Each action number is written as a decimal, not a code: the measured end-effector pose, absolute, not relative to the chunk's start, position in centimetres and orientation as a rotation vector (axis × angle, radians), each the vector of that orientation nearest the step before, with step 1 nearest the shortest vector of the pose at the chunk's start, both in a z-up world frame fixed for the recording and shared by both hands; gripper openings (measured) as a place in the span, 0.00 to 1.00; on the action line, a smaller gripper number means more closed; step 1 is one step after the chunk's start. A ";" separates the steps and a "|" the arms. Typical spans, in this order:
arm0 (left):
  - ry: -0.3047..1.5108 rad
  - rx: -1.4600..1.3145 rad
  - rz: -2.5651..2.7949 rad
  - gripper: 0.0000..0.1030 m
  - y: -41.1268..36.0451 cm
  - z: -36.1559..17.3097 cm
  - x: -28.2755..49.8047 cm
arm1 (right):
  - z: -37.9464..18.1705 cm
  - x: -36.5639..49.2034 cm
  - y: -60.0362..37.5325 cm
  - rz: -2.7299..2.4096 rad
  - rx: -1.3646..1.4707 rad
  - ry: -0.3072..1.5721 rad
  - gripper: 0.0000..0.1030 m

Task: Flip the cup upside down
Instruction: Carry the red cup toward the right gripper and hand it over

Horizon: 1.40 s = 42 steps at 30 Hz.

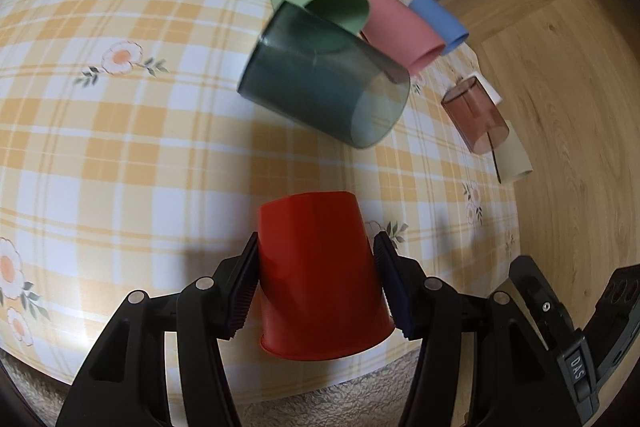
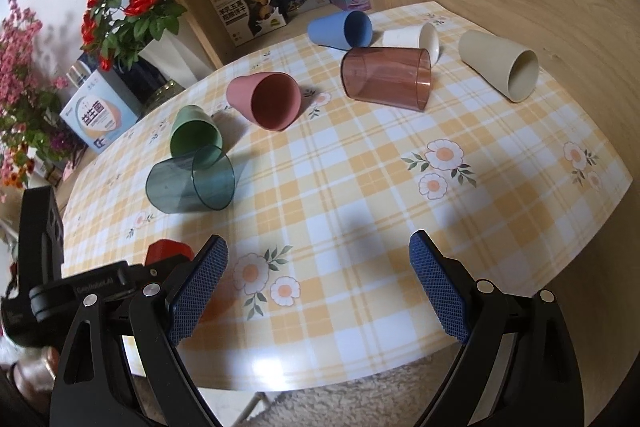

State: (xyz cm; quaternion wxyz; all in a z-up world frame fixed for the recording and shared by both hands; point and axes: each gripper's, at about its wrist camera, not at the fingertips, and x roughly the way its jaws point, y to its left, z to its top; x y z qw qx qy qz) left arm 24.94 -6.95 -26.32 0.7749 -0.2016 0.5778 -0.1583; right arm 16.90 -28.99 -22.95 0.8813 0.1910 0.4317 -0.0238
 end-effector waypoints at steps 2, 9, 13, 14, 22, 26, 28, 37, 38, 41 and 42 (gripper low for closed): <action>1.260 -0.432 -0.341 0.53 -7.1 -26.7 24.9 | -23.0 17.0 -28.8 -0.044 0.395 0.904 0.87; 1.270 -0.445 -0.370 0.59 -7.0 -27.1 24.8 | -22.9 17.0 -28.4 -0.036 0.385 0.907 0.87; 1.252 -0.444 -0.368 0.66 -6.6 -26.7 24.5 | -22.9 17.0 -28.3 -0.035 0.377 0.908 0.87; 1.246 -0.442 -0.366 0.68 -6.4 -26.5 24.4 | -22.9 17.0 -28.3 -0.036 0.376 0.909 0.87; 1.155 -0.346 -0.311 0.80 -4.6 -24.0 23.7 | -22.6 17.2 -27.7 -0.021 0.364 0.921 0.87; 1.109 -0.294 -0.264 0.86 -3.2 -23.0 23.3 | -22.1 17.5 -26.8 0.008 0.345 0.931 0.87; 1.076 -0.269 -0.226 0.89 -2.2 -22.5 23.0 | -21.8 17.6 -26.3 0.033 0.342 0.938 0.87; 0.950 -0.111 -0.096 0.94 1.8 -21.0 20.9 | -21.6 18.8 -23.4 0.102 0.302 1.011 0.87; 0.943 -0.111 -0.087 0.94 2.3 -20.9 20.8 | -21.7 19.0 -23.1 0.104 0.297 1.024 0.87; 0.918 -0.106 -0.039 0.94 4.1 -20.9 20.3 | -22.2 20.0 -22.4 0.116 0.302 1.087 0.87; 0.914 -0.103 -0.019 0.94 4.6 -20.9 20.3 | -22.4 20.6 -22.0 0.125 0.304 1.119 0.87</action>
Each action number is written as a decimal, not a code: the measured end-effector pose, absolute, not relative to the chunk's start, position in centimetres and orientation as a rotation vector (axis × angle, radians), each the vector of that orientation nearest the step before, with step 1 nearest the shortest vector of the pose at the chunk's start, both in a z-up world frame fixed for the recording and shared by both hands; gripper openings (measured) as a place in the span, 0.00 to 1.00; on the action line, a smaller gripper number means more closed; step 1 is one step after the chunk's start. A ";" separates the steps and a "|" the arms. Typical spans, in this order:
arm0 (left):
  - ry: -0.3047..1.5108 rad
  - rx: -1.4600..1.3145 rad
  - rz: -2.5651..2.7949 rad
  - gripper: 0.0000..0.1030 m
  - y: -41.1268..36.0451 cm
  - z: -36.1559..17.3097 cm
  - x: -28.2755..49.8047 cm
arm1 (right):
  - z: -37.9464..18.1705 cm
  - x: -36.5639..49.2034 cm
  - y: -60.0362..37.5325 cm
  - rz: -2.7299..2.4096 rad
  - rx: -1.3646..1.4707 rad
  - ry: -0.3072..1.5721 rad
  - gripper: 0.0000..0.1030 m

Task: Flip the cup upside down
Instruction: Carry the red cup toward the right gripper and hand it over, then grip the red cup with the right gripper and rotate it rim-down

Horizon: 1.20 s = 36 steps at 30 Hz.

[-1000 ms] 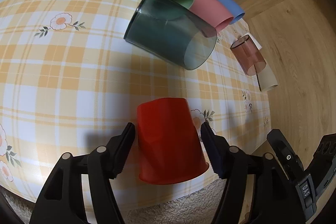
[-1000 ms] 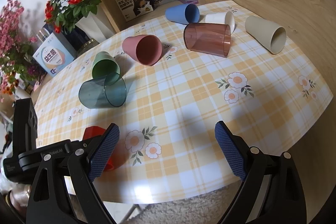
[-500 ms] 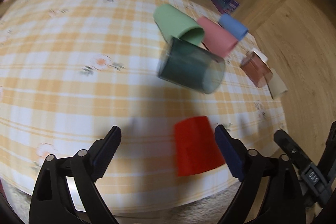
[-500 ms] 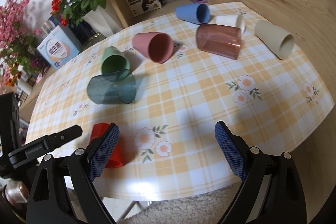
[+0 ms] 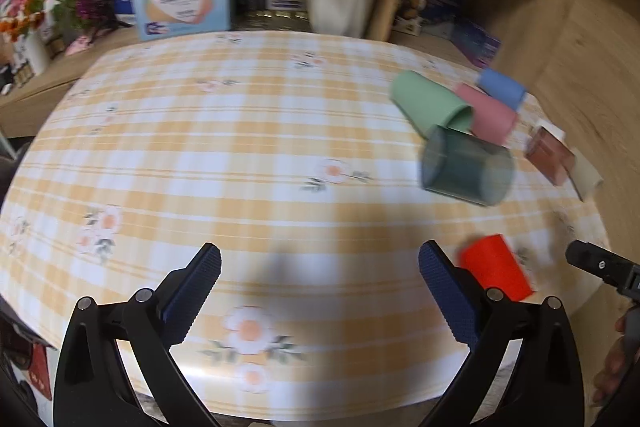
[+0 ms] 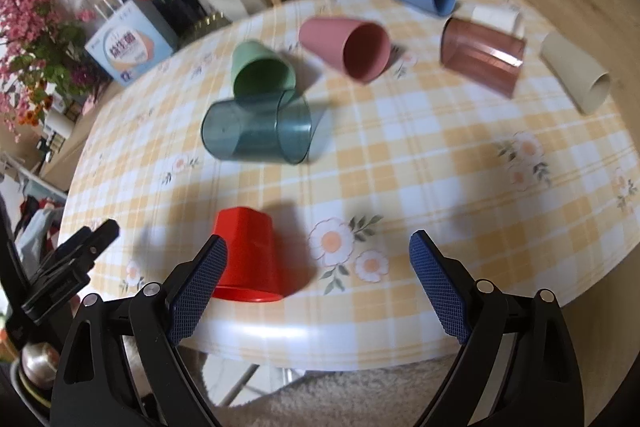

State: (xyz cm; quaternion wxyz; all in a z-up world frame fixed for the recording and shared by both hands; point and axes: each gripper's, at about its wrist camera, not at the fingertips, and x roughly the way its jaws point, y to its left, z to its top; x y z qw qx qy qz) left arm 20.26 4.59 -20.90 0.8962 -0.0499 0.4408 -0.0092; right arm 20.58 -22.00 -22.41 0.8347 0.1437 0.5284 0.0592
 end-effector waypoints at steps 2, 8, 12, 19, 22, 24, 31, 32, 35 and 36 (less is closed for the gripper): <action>0.913 -0.100 0.035 0.94 5.7 -21.1 20.2 | -22.5 21.3 -21.2 0.146 0.285 1.147 0.87; 0.925 -0.162 0.098 0.94 7.9 -21.6 19.8 | -22.9 24.6 -18.8 0.236 0.205 1.243 0.87; 0.923 -0.158 0.092 0.94 7.8 -21.5 19.8 | -24.3 26.6 -17.2 0.279 0.189 1.326 0.86; 0.929 -0.180 0.094 0.94 8.3 -21.7 19.8 | -25.4 27.5 -15.0 0.313 0.175 1.383 0.86; 0.934 -0.195 0.096 0.94 8.5 -21.8 19.8 | -26.3 27.7 -14.8 0.306 0.197 1.413 0.86; 0.940 -0.200 0.101 0.94 8.6 -21.9 19.8 | -26.7 27.8 -14.5 0.311 0.198 1.425 0.77; 0.956 -0.209 0.111 0.94 8.7 -22.3 19.9 | -28.3 27.9 -14.5 0.290 0.201 1.471 0.52; 0.955 -0.211 0.112 0.94 8.7 -22.3 19.9 | -28.4 27.9 -14.6 0.296 0.214 1.475 0.50; 0.957 -0.217 0.112 0.94 8.6 -22.3 19.9 | -28.3 27.8 -15.1 0.303 0.239 1.460 0.50; 0.958 -0.217 0.112 0.94 8.6 -22.3 19.9 | -28.1 27.7 -15.3 0.305 0.248 1.449 0.50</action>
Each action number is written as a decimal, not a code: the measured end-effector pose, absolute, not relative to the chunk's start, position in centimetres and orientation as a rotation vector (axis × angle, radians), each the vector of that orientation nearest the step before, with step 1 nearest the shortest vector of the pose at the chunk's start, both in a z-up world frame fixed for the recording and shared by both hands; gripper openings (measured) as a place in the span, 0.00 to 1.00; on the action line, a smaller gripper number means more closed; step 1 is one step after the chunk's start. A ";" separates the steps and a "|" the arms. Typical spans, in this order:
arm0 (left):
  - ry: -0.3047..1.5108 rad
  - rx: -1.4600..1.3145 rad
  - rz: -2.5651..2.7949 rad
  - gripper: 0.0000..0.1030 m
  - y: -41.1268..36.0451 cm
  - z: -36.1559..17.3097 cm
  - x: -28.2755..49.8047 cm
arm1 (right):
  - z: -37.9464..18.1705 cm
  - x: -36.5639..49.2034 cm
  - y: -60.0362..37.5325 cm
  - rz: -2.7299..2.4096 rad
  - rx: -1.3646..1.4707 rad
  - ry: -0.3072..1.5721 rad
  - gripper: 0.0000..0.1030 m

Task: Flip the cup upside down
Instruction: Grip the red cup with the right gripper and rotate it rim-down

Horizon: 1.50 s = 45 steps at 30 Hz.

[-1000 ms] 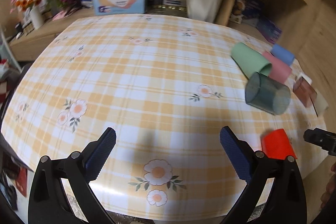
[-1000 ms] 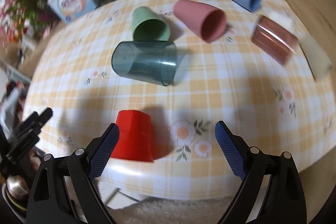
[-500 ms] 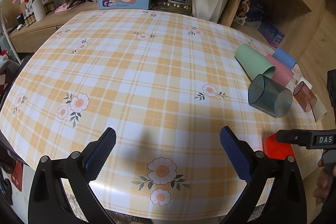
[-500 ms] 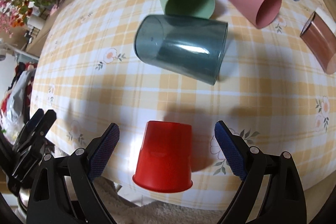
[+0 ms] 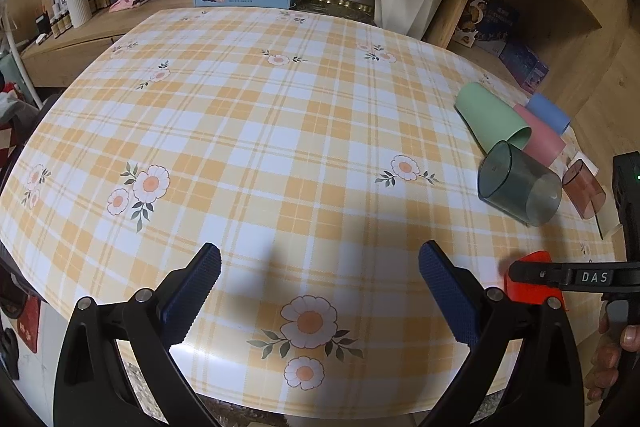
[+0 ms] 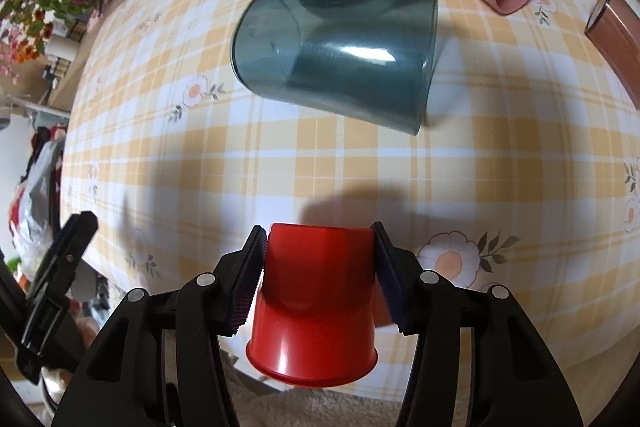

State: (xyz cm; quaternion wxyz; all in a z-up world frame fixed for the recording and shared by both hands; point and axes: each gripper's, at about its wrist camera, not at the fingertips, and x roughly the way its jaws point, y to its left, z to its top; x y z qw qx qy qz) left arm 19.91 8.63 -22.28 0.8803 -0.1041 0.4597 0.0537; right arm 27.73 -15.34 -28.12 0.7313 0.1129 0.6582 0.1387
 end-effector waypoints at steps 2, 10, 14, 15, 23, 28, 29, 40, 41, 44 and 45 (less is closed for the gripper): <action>0.959 -0.214 0.113 0.94 8.5 -22.2 19.9 | -27.7 27.6 -15.6 0.312 0.276 1.422 0.50; 0.928 -0.217 0.120 0.94 8.2 -21.5 19.5 | -24.5 23.9 -17.6 0.291 0.332 1.147 0.50; 0.921 -0.223 0.134 0.94 8.1 -21.3 19.3 | -24.2 21.6 -19.4 0.292 0.425 1.075 0.49; 0.920 -0.220 0.132 0.94 8.1 -21.3 19.3 | -24.0 21.3 -19.9 0.286 0.433 1.063 0.49; 0.908 -0.181 0.131 0.94 6.5 -20.8 18.8 | -21.5 20.1 -23.9 0.163 0.337 0.919 0.49; 0.912 -0.142 0.114 0.94 5.3 -20.8 18.9 | -21.9 20.6 -25.3 0.068 0.193 0.870 0.49; 0.917 -0.138 0.110 0.94 5.1 -20.9 18.9 | -22.3 20.9 -25.6 0.059 0.190 0.878 0.49; 0.935 -0.142 0.136 0.94 5.7 -21.6 19.3 | -24.4 21.6 -24.1 0.053 0.067 0.864 0.49; 0.936 -0.144 0.137 0.94 5.7 -21.7 19.3 | -24.5 21.6 -23.9 0.054 0.061 0.866 0.49; 0.938 -0.146 0.136 0.94 5.8 -21.8 19.3 | -25.0 21.5 -23.5 0.065 0.056 0.874 0.49; 0.939 -0.146 0.136 0.94 5.8 -21.8 19.4 | -25.3 21.5 -23.3 0.073 0.051 0.881 0.49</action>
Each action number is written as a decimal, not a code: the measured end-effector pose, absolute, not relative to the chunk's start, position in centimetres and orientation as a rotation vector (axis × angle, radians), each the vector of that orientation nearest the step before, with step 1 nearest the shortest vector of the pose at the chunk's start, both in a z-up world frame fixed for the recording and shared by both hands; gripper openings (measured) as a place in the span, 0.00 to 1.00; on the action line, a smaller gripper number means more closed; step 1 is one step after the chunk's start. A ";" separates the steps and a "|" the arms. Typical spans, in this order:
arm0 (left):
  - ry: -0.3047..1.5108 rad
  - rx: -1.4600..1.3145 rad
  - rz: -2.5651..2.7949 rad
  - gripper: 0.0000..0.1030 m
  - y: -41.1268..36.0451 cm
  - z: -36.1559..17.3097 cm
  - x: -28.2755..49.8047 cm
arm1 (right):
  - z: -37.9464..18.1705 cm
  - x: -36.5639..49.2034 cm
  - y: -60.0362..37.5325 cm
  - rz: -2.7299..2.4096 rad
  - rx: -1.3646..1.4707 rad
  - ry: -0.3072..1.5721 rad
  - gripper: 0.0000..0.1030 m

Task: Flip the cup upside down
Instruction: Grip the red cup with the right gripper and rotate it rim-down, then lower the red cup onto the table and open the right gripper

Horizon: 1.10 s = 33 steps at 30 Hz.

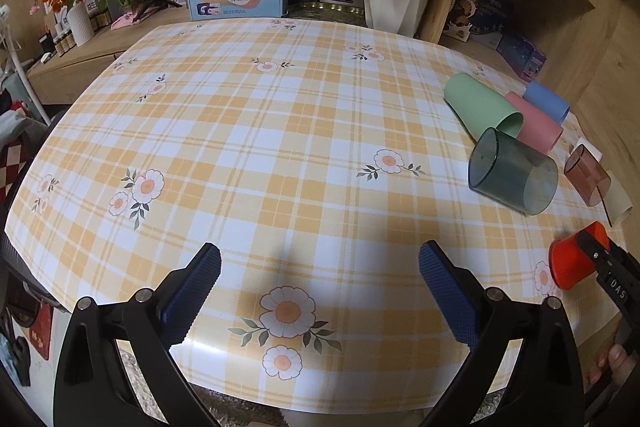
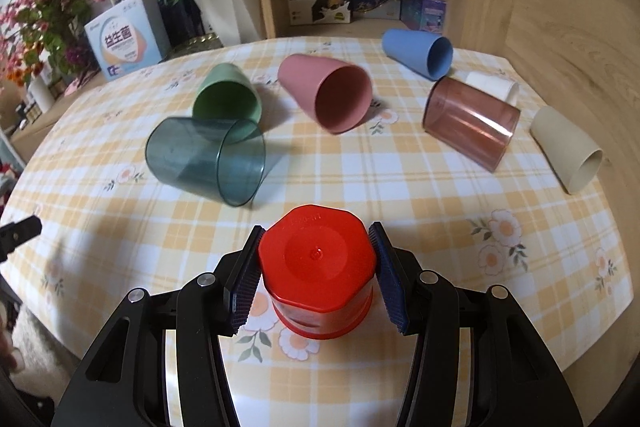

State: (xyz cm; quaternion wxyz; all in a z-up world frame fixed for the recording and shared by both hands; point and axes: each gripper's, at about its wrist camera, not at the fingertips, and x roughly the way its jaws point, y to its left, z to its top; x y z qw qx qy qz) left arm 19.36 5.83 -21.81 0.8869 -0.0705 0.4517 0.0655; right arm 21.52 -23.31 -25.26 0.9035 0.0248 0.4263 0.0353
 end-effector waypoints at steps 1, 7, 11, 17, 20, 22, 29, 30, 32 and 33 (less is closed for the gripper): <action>0.940 -0.145 0.136 0.94 5.8 -21.8 19.4 | -25.6 21.5 -23.1 0.083 0.046 0.892 0.49; 0.934 -0.143 0.141 0.94 6.0 -21.9 19.4 | -25.8 21.2 -22.9 0.078 0.036 0.883 0.50; 0.925 -0.136 0.142 0.94 6.0 -21.6 19.3 | -25.9 21.3 -22.9 0.081 0.045 0.887 0.51; 0.908 -0.138 0.158 0.94 6.2 -20.3 19.2 | -25.6 21.8 -23.3 0.106 0.086 0.922 0.59; 0.857 -0.119 0.143 0.94 6.2 -18.5 18.7 | -24.1 21.7 -23.6 0.110 0.109 0.881 0.64; 0.815 -0.102 0.128 0.94 6.1 -16.9 18.5 | -22.7 21.5 -23.7 0.090 0.102 0.847 0.65; 0.653 -0.007 0.096 0.94 5.8 -10.2 16.8 | -15.5 18.8 -25.0 0.076 0.160 0.690 0.87; 0.635 0.001 0.088 0.94 5.8 -9.3 16.4 | -14.4 18.2 -25.2 0.078 0.173 0.669 0.87; 0.594 0.001 0.054 0.94 5.7 -7.1 15.2 | -12.1 16.7 -25.4 0.085 0.176 0.627 0.87; 0.581 -0.002 0.041 0.94 5.7 -6.5 14.8 | -11.1 16.1 -25.4 0.083 0.166 0.610 0.87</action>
